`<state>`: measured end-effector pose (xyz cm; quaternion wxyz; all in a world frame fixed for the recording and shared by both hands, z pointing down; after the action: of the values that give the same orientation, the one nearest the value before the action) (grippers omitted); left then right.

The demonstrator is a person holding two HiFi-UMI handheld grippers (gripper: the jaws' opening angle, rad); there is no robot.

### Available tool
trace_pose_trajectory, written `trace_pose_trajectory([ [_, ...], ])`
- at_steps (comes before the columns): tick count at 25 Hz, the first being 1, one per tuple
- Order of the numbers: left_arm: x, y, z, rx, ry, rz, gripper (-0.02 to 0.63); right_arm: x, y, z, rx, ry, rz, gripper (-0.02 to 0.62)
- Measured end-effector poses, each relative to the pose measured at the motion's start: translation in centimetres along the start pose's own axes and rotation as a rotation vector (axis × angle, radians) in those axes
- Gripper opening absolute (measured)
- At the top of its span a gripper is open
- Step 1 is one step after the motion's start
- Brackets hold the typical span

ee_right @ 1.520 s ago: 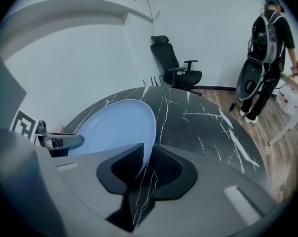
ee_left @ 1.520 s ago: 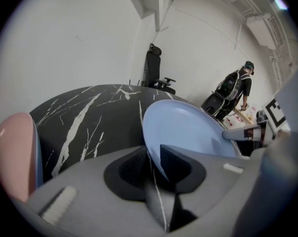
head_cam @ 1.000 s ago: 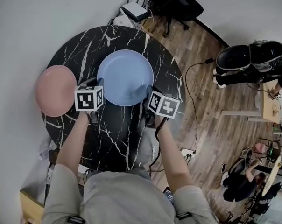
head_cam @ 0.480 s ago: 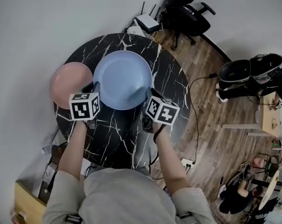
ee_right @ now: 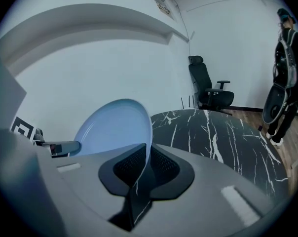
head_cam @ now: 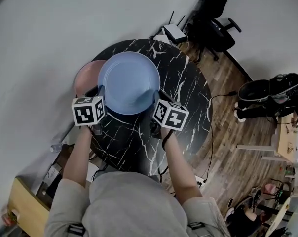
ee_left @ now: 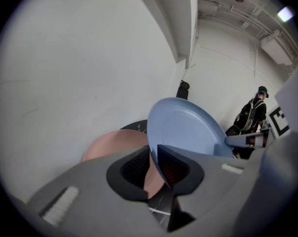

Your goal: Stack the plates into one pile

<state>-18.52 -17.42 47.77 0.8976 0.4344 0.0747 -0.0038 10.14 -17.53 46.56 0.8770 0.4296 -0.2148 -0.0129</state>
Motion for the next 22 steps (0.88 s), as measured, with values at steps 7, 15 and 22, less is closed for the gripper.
trace_pose_trajectory([
  [7, -5.7, 0.7, -2.3, 0.009, -0.067, -0.054, 0.109, -5.4, 0.7, 2.5, -0.035, -0.059, -0.038, 0.032],
  [15, -10.7, 0.9, -2.7, -0.01, -0.107, -0.114, 0.11, -9.8, 0.0, 5.6, -0.063, -0.103, -0.097, 0.032],
  [22, -13.6, 1.7, -1.1, -0.084, -0.136, -0.14, 0.11, -11.1, 1.0, 8.7, -0.115, -0.107, -0.083, 0.034],
])
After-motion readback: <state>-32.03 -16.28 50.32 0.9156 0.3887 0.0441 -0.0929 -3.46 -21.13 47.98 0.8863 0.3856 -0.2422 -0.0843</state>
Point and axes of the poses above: the fingertips, and each gripper's own axes: z forward along the fingers, x to its right, y out of its underside, the point moved 8 cm from there along -z, backward along the fingers, and after that the axes turned 7 degrees about -y, right-handed, at the moved point
